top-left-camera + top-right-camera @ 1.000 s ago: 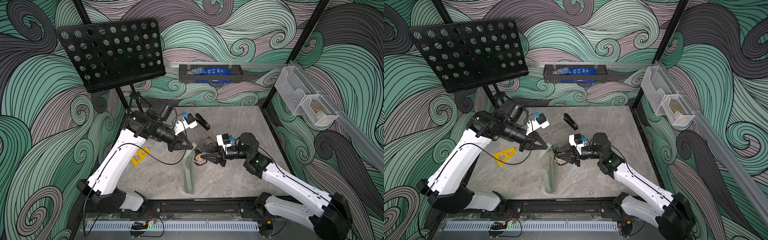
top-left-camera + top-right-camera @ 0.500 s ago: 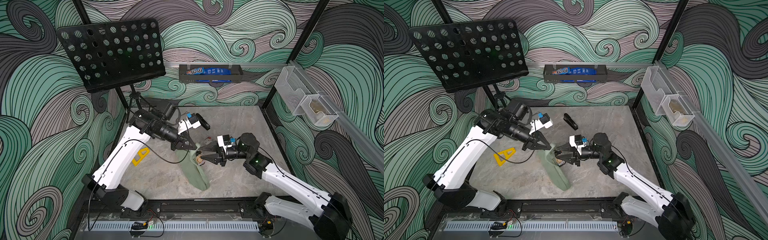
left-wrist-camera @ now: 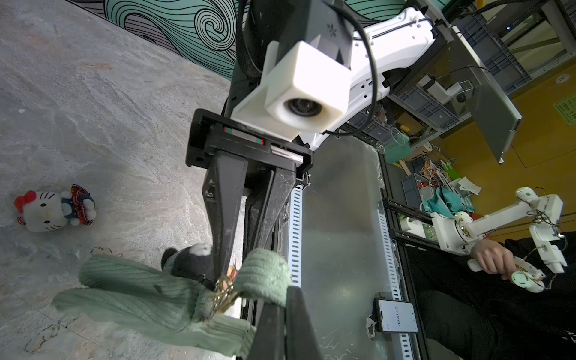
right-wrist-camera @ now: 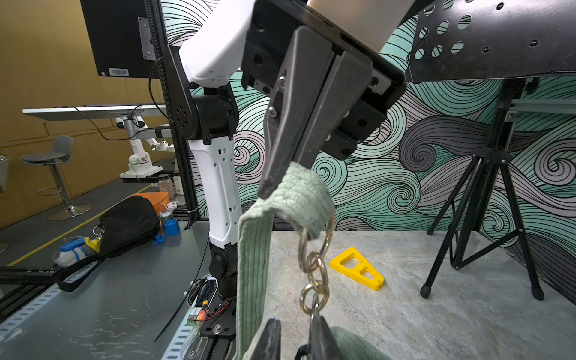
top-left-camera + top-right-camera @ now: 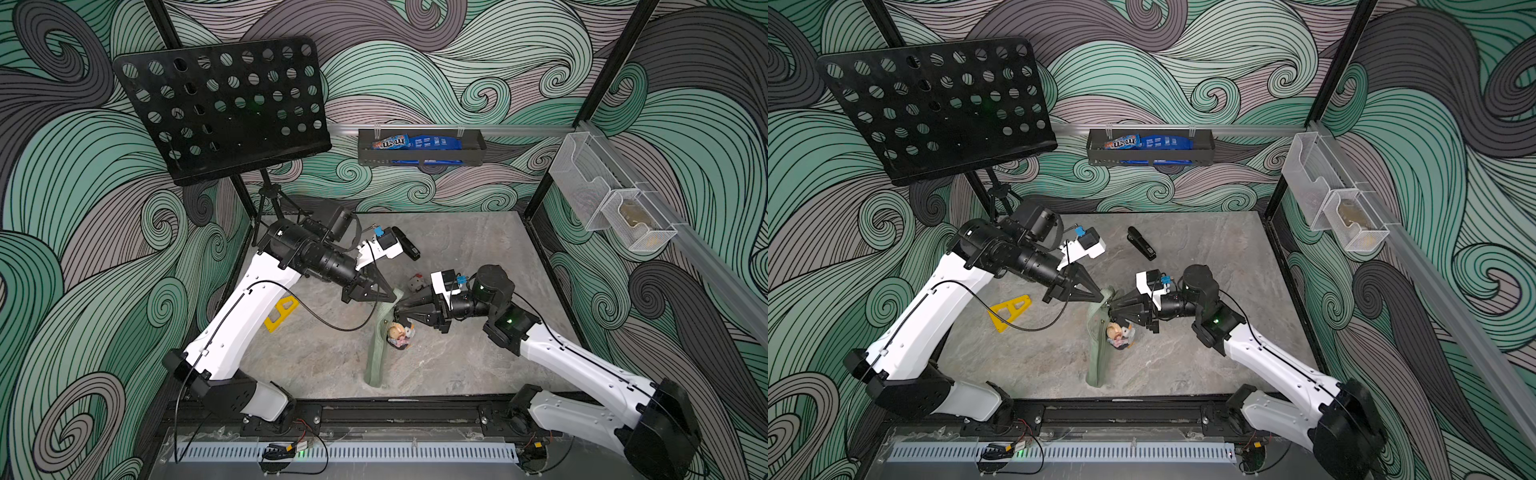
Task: Remove the decoration from the bag
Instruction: Pick up the bag from the center of the board.
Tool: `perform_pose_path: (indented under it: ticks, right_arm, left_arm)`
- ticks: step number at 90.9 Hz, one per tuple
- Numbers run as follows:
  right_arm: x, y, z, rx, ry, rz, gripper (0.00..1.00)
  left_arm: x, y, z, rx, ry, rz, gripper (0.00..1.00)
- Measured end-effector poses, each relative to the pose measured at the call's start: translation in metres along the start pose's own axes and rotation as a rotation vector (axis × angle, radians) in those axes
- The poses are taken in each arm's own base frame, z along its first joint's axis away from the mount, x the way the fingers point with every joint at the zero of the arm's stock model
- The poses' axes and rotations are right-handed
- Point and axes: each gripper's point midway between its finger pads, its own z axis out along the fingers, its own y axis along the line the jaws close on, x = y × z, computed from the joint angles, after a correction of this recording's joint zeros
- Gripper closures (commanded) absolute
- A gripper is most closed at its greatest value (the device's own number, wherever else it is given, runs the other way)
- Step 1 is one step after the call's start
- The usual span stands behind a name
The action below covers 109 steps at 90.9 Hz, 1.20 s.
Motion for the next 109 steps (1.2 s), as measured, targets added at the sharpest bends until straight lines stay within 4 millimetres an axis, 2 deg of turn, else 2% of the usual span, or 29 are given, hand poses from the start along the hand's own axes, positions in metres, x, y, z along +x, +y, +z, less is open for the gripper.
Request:
perform_pose_path:
  ticks: [12,23,38,48,59,80,101,105,109]
  right_arm:
    - [0.000,0.000,0.000,0.001,0.000,0.000,0.78]
    - [0.000,0.000,0.001,0.000,0.000,-0.003,0.66]
    - [0.004,0.000,0.004,-0.007,0.005,0.011,0.64]
    - [0.003,0.002,0.005,-0.011,0.005,0.010,0.76]
    - [0.004,-0.001,0.006,0.009,0.007,0.013,0.78]
    - [-0.002,-0.003,0.002,0.049,-0.007,0.016,0.99]
    - [-0.011,0.002,-0.005,0.069,-0.024,-0.009,1.00]
    - [-0.012,0.002,-0.006,0.075,-0.023,-0.011,1.00]
    - [-0.013,0.003,-0.008,0.079,-0.021,-0.012,1.00]
  left_arm:
    - [-0.004,0.000,-0.001,-0.006,-0.016,0.015,1.00]
    - [-0.008,-0.004,-0.004,-0.012,-0.038,0.032,1.00]
    - [-0.013,-0.010,-0.008,-0.014,-0.069,0.053,1.00]
    - [-0.015,-0.008,-0.007,-0.015,-0.078,0.050,1.00]
    - [-0.013,-0.004,-0.005,-0.015,-0.079,0.037,1.00]
    - [-0.009,0.002,-0.002,-0.041,-0.094,0.026,1.00]
    - [0.008,0.023,-0.009,-0.239,-0.170,0.000,1.00]
    - [0.012,0.028,-0.013,-0.293,-0.197,-0.007,0.86]
    - [0.016,0.033,-0.018,-0.348,-0.224,-0.005,0.63]
